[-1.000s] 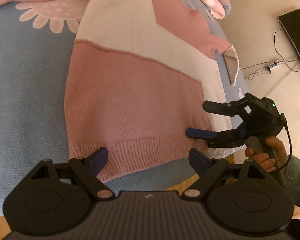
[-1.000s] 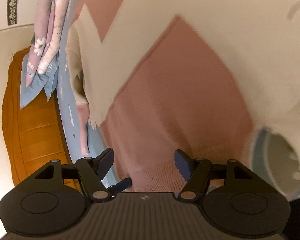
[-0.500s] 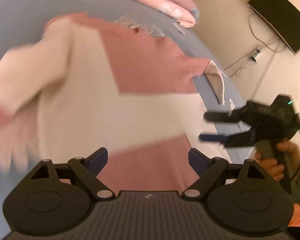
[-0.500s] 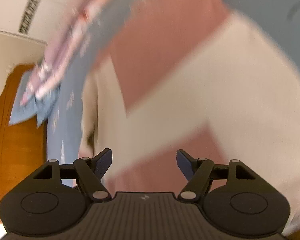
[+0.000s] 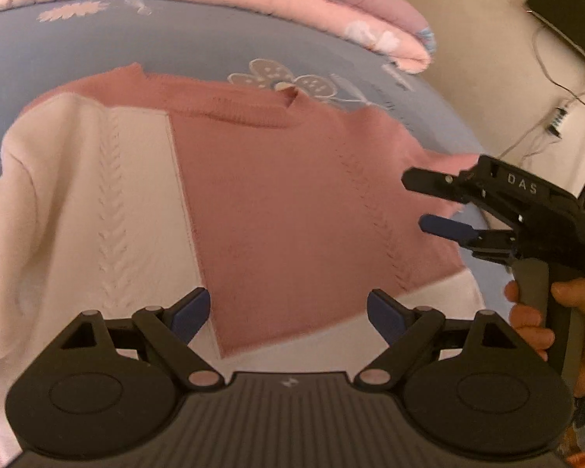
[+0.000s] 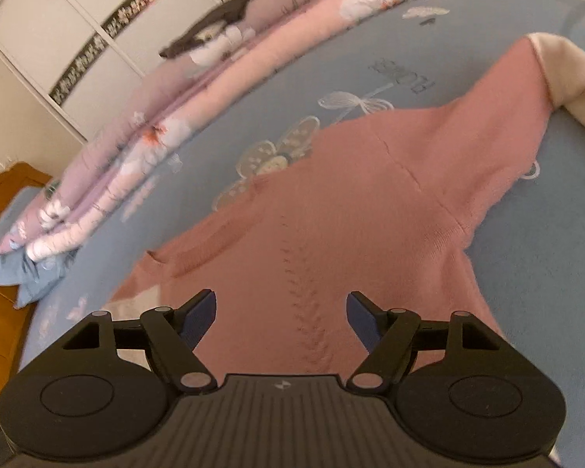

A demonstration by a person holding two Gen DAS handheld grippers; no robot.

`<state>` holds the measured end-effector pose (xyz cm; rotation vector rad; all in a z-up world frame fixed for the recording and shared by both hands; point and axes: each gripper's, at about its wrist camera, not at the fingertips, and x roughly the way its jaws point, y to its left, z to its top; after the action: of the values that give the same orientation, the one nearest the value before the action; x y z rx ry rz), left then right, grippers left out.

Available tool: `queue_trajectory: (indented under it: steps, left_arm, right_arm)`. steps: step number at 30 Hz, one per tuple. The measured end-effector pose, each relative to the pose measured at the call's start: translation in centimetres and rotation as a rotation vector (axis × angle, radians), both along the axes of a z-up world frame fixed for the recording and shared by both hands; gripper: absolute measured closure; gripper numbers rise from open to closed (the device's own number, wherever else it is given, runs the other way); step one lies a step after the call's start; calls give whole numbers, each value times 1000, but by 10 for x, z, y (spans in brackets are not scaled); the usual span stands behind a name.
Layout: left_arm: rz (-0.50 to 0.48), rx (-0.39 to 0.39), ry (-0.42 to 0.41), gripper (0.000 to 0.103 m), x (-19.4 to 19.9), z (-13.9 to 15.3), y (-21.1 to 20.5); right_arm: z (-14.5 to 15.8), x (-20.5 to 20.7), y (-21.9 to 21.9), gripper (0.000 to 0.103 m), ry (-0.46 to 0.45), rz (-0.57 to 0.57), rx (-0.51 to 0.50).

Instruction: Fold clothes

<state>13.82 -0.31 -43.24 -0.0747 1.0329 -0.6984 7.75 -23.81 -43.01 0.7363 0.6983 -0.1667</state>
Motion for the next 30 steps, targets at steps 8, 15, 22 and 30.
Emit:
queue_trajectory:
  steps: [8, 15, 22, 30]
  left_arm:
    - [28, 45, 10, 14, 5, -7, -9]
    - [36, 85, 16, 13, 6, -4, -18]
    - [21, 73, 31, 12, 10, -5, -16]
    - [-11, -9, 23, 12, 17, 17, -16]
  right_arm:
    - [-13, -32, -46, 28, 80, 1, -8]
    - [8, -28, -23, 26, 101, 46, 13]
    - [2, -44, -26, 32, 182, -3, -72]
    - [20, -32, -8, 25, 122, 24, -23]
